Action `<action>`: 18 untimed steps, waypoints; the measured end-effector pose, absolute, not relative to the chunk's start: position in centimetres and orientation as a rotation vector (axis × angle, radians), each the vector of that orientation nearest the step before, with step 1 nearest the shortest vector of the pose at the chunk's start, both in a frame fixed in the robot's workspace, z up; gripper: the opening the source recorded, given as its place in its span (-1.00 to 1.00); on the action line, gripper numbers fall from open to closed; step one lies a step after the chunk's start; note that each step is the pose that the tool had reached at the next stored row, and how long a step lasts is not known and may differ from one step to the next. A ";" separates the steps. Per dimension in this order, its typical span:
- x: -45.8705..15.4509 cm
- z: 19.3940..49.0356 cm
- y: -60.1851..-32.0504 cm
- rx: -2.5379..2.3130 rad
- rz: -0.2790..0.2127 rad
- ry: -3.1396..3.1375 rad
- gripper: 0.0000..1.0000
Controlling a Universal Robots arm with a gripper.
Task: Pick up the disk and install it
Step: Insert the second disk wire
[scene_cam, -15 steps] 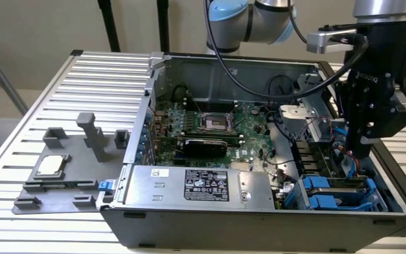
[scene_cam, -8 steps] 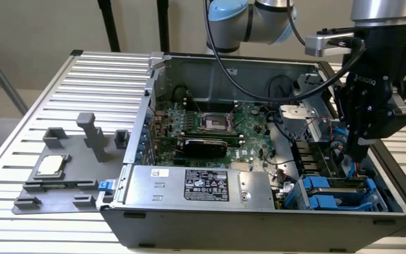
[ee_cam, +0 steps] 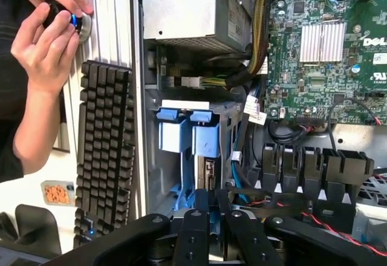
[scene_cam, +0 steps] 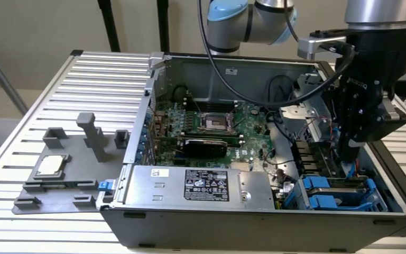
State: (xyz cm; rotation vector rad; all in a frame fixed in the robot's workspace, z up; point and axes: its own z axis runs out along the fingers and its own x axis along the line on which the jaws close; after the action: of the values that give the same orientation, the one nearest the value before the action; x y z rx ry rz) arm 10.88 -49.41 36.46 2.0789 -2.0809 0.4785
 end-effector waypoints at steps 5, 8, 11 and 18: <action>10.5 36.2 -50.3 2.109 0.430 -2.119 -0.67; 10.4 36.0 -51.1 2.122 0.416 -2.136 -0.67; 10.3 35.8 -52.0 2.135 0.405 -2.155 -0.67; 10.2 35.4 -53.6 2.166 0.378 -2.198 -0.67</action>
State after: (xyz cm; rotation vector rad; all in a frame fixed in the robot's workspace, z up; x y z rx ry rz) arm 10.24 -53.56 35.37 2.1658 -2.1982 0.3777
